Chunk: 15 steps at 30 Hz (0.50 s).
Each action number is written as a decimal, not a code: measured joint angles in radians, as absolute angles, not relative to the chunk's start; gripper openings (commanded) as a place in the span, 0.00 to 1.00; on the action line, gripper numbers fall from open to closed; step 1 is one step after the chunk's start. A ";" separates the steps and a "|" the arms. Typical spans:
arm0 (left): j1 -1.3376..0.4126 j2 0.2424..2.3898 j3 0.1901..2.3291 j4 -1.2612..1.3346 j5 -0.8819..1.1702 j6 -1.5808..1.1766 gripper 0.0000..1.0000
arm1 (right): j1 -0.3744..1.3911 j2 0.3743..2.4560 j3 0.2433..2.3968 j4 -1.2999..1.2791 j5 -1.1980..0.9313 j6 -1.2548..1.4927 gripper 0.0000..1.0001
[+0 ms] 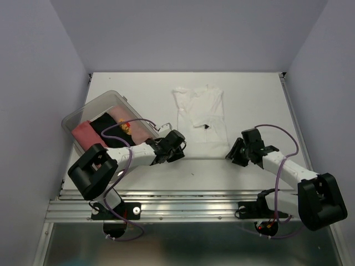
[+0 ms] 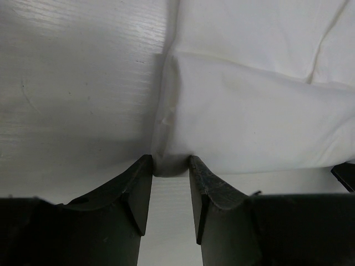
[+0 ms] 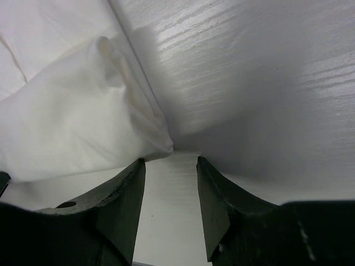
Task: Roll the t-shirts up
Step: Roll the T-shirt to the center of the board.
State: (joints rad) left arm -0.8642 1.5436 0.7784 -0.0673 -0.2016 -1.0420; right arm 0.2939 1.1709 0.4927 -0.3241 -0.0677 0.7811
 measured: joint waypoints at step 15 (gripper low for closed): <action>-0.904 1.518 0.743 -0.035 -0.223 -1.080 0.49 | 0.294 1.137 0.489 -0.327 -0.068 0.787 0.49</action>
State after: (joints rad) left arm -0.9043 1.5177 0.7429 -0.0353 -0.2230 -1.0801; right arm 0.2939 1.1370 0.4889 -0.3275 -0.0685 0.7868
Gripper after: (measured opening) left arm 0.505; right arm 0.488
